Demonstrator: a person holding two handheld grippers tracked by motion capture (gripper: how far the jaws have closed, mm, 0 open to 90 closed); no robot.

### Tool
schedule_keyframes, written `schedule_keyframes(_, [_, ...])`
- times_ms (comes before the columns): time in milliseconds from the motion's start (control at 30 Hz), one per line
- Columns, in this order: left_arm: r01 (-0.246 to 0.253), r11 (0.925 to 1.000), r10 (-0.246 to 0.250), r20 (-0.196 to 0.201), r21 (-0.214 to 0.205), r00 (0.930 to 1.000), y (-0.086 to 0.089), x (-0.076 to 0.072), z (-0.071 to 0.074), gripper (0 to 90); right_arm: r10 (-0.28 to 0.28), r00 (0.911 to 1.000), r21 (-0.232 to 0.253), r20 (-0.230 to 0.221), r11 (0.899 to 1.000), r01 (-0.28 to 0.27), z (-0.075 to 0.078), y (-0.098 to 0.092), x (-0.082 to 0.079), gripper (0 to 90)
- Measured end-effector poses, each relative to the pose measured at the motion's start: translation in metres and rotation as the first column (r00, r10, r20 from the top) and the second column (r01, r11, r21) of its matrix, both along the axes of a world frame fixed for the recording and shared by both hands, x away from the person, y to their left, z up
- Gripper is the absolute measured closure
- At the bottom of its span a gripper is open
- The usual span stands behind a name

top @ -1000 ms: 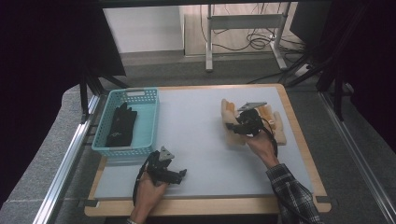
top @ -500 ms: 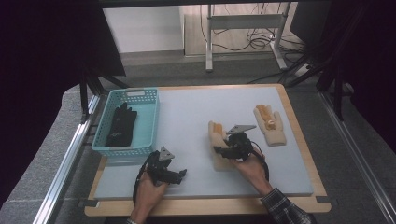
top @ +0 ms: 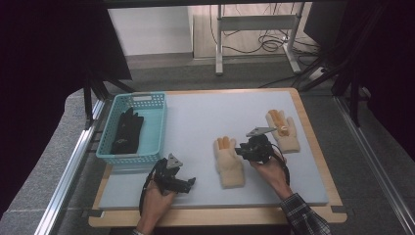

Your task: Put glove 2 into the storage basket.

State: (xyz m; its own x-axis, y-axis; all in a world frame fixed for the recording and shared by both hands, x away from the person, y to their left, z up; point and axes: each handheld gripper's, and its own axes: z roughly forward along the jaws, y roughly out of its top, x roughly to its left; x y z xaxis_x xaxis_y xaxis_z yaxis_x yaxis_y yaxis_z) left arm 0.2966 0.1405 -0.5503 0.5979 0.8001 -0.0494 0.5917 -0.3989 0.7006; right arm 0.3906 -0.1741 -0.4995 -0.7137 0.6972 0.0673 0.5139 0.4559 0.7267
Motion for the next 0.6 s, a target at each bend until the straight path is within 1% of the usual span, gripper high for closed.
schedule_keyframes(33, [0.0,1.0,0.0,0.0,0.0,1.0,0.0,0.0,0.0,2.0,0.0,1.0,0.0,0.0,1.0,0.0,0.0,0.0,0.0,66.4])
schedule_keyframes(67, [0.0,1.0,0.0,0.0,0.0,1.0,0.0,0.0,0.0,2.0,-0.003,0.9998,0.003,-0.021,1.0,0.003,-0.004,0.0,0.004,66.9])
schedule_keyframes(100, [0.0,1.0,0.0,0.0,0.0,1.0,0.0,0.0,0.0,2.1,-0.001,0.9995,0.008,-0.033,1.0,0.001,-0.011,0.001,0.009,66.8])
schedule_keyframes(133, [0.0,1.0,0.0,0.0,0.0,1.0,0.0,0.0,0.0,2.1,-0.001,0.9995,0.008,-0.033,1.0,0.001,-0.011,0.001,0.009,66.8])
schedule_keyframes(167, [0.003,1.0,-0.003,-0.001,0.005,1.0,0.0,0.0,0.0,2.0,0.003,0.9984,0.001,-0.057,1.0,-0.003,-0.017,0.003,0.011,66.1])
schedule_keyframes(233, [0.003,1.0,-0.003,-0.001,0.005,1.0,0.0,0.0,0.0,2.1,0.013,0.9973,-0.011,-0.072,1.0,-0.014,-0.025,0.006,0.009,66.0])
schedule_keyframes(267, [0.003,1.0,-0.003,-0.001,0.005,1.0,0.0,0.0,0.0,2.1,0.015,0.998,0.002,-0.062,1.0,-0.015,-0.026,0.006,0.007,66.7])
schedule_keyframes(300, [0.003,1.0,-0.003,-0.001,0.005,1.0,0.0,0.0,0.0,2.1,0.021,0.9974,0.009,-0.068,1.0,-0.02,-0.026,0.005,0.005,68.7])
schedule_keyframes(333, [0.003,1.0,-0.003,-0.001,0.004,1.0,0.0,0.0,0.0,2.1,0.03,0.9969,0.013,-0.073,0.999,-0.029,-0.026,0.005,0.003,69.7])
schedule_keyframes(400, [0.003,1.0,-0.003,-0.001,0.004,1.0,0.0,0.0,0.0,2.1,0.031,0.998,0.012,-0.055,0.999,-0.03,-0.024,0.006,-0.001,71.6])
schedule_keyframes(433, [0.003,1.0,-0.003,-0.001,0.005,1.0,0.0,0.0,0.0,2.1,0.035,0.9976,0.019,-0.059,0.999,-0.034,-0.023,0.006,-0.002,74.6])
schedule_keyframes(467, [0.003,1.0,-0.003,-0.001,0.004,1.0,0.0,0.0,0.0,2.1,0.042,0.9971,0.017,-0.064,0.999,-0.041,-0.024,0.006,-0.003,78.3])
schedule_keyframes(500, [0.003,1.0,-0.003,-0.001,0.004,1.0,0.0,0.0,0.0,2.1,0.047,0.9968,0.003,-0.066,0.999,-0.047,-0.025,0.008,-0.003,82.1])
schedule_keyframes(533, [0.003,1.0,-0.003,-0.001,0.005,1.0,0.0,0.0,0.0,2.1,0.051,0.9969,0.001,-0.06,0.999,-0.051,-0.026,0.008,-0.003,85.2])
schedule_keyframes(600, [0.0,1.0,0.0,0.0,0.0,1.0,0.0,0.0,0.0,2.1,0.049,0.9972,-0.005,-0.057,0.999,-0.049,-0.024,0.009,-0.004,86.6])
